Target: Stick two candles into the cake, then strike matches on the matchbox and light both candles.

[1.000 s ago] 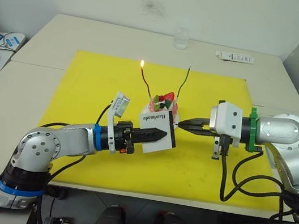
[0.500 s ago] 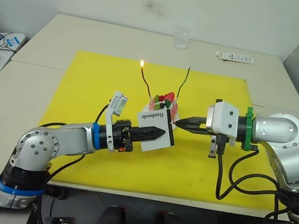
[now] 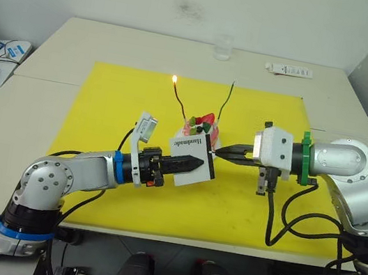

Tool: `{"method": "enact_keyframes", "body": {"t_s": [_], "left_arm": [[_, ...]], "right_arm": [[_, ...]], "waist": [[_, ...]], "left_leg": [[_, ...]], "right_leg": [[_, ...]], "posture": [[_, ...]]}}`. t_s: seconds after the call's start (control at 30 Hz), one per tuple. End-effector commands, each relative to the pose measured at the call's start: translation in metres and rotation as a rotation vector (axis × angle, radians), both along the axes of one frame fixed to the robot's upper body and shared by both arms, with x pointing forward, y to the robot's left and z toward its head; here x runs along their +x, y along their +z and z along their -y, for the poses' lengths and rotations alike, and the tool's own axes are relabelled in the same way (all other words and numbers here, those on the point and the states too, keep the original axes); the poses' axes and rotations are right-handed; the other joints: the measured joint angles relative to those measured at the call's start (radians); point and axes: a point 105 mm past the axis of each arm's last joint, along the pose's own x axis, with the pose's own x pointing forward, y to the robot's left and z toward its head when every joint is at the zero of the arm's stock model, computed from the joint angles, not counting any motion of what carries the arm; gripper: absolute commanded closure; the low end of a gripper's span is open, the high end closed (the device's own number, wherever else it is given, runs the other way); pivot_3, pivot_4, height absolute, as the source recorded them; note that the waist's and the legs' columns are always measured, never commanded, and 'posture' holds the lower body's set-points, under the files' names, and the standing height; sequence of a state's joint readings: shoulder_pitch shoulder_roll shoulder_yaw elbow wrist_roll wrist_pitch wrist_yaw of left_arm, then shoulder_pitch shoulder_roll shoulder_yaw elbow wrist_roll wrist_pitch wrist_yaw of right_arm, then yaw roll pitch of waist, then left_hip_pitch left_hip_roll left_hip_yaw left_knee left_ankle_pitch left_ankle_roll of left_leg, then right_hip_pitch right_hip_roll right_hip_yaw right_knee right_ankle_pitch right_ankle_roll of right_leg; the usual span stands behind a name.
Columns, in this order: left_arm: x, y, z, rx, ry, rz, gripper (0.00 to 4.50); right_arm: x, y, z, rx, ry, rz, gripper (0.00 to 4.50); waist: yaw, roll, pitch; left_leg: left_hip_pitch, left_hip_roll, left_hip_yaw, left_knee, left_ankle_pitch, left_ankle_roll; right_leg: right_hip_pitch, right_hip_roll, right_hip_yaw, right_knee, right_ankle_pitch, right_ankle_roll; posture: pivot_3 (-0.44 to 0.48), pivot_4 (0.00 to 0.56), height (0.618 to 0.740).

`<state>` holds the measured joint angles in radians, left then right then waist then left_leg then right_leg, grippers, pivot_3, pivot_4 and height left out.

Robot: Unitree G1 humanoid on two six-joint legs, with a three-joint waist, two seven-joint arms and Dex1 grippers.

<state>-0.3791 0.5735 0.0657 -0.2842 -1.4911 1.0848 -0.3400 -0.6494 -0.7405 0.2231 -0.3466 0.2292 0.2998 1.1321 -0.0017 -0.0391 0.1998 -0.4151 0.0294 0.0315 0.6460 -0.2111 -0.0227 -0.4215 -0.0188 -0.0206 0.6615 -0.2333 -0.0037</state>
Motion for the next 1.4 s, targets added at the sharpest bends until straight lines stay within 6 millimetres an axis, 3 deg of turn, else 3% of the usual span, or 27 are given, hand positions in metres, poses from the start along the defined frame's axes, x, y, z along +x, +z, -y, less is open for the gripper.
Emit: {"method": "enact_keyframes", "body": {"t_s": [0.03,0.1,0.17,0.2,0.23,0.3,0.4,0.5,0.63,0.77,0.97,1.4], "left_arm": [[-0.006,0.013,0.003,-0.031,-0.034,0.053,4.5],[-0.004,0.016,0.004,-0.041,-0.032,0.056,4.5],[-0.001,0.018,0.005,-0.041,-0.035,0.067,4.5],[0.001,0.019,0.004,-0.04,-0.033,0.072,4.5],[0.003,0.02,0.003,-0.038,-0.032,0.076,4.5],[0.005,0.021,-0.001,-0.035,-0.025,0.078,4.5],[0.002,0.018,-0.002,-0.039,-0.027,0.071,4.5],[-0.003,0.014,0.002,-0.048,-0.039,0.055,4.5],[-0.008,0.013,0.006,-0.056,-0.045,0.048,4.5],[-0.008,0.012,0.005,-0.053,-0.043,0.044,4.5],[-0.01,0.012,0.003,-0.045,-0.042,0.04,4.5],[-0.025,0.012,-0.008,-0.018,-0.047,0.017,4.5]], "right_arm": [[-0.007,-0.005,-0.005,-0.074,0.066,0.041,4.45],[-0.021,-0.026,-0.003,-0.18,0.14,0.01,4.45],[-0.057,-0.061,0.028,-0.433,0.267,-0.14,4.45],[-0.072,-0.068,0.049,-0.538,0.302,-0.227,4.45],[-0.081,-0.062,0.062,-0.572,0.297,-0.312,4.45],[-0.071,-0.037,0.064,-0.505,0.242,-0.305,4.45],[-0.036,0.012,0.049,-0.298,0.115,-0.221,4.45],[-0.023,0.032,0.044,-0.215,0.067,-0.202,4.45],[-0.019,0.036,0.042,-0.177,0.042,-0.196,4.45],[-0.017,0.038,0.039,-0.154,0.03,-0.182,4.45],[-0.009,0.041,0.042,-0.125,-0.015,-0.163,4.45],[0.035,0.044,0.064,0.091,-0.29,-0.06,4.45]], "waist": [[0.0,0.0,0.0],[0.0,0.0,0.0],[0.007,0.0,0.0],[0.023,0.0,0.0],[0.027,0.0,0.0],[0.016,0.001,0.0],[-0.016,0.0,0.001],[-0.021,-0.003,0.0],[-0.009,-0.003,0.0],[-0.001,-0.003,0.0],[0.0,-0.003,0.0],[0.0,-0.003,0.0]], "left_leg": [[0.0,0.0,0.0,0.0,0.0,0.0],[0.0,0.0,0.0,0.0,0.0,0.0],[0.0,0.0,0.0,0.0,0.0,0.0],[0.0,-0.001,-0.001,-0.001,0.0,0.0],[-0.002,-0.002,-0.003,0.0,0.0,0.0],[-0.002,-0.003,0.0,0.0,-0.001,0.001],[0.004,-0.001,0.004,0.001,-0.001,0.001],[0.015,-0.001,-0.001,-0.001,-0.001,0.001],[0.015,0.0,-0.002,-0.001,-0.001,0.001],[0.014,-0.001,0.001,-0.001,-0.001,0.001],[0.013,-0.001,0.001,-0.002,-0.001,0.002],[0.013,-0.001,0.002,-0.002,-0.001,0.002]], "right_leg": [[0.0,0.0,0.0,0.0,0.0,0.0],[0.0,0.0,0.0,0.0,0.0,0.0],[0.0,0.0,0.0,0.0,0.0,0.0],[0.001,0.0,-0.002,-0.001,0.0,0.001],[0.001,0.0,-0.005,-0.003,-0.001,0.001],[0.001,-0.001,-0.002,-0.003,-0.001,0.002],[0.001,-0.001,0.006,-0.003,0.006,0.002],[0.009,0.0,0.004,-0.003,0.005,-0.004],[0.011,0.001,0.0,-0.002,0.001,-0.011],[0.011,-0.001,0.003,-0.004,0.002,-0.003],[0.01,-0.001,0.003,-0.005,0.002,-0.002],[0.01,-0.001,0.004,-0.004,0.001,-0.002]], "posture": [[0.0,0.15,0.74],[0.0,0.15,0.74],[0.0,0.15,0.74],[0.0,0.15,0.74],[0.0,0.15,0.74],[0.0,0.15,0.74],[0.0,0.15,0.74],[0.0,0.15,0.74],[0.0,0.15,0.74],[0.0,0.15,0.74],[0.0,0.15,0.74],[0.0,0.15,0.74]]}}
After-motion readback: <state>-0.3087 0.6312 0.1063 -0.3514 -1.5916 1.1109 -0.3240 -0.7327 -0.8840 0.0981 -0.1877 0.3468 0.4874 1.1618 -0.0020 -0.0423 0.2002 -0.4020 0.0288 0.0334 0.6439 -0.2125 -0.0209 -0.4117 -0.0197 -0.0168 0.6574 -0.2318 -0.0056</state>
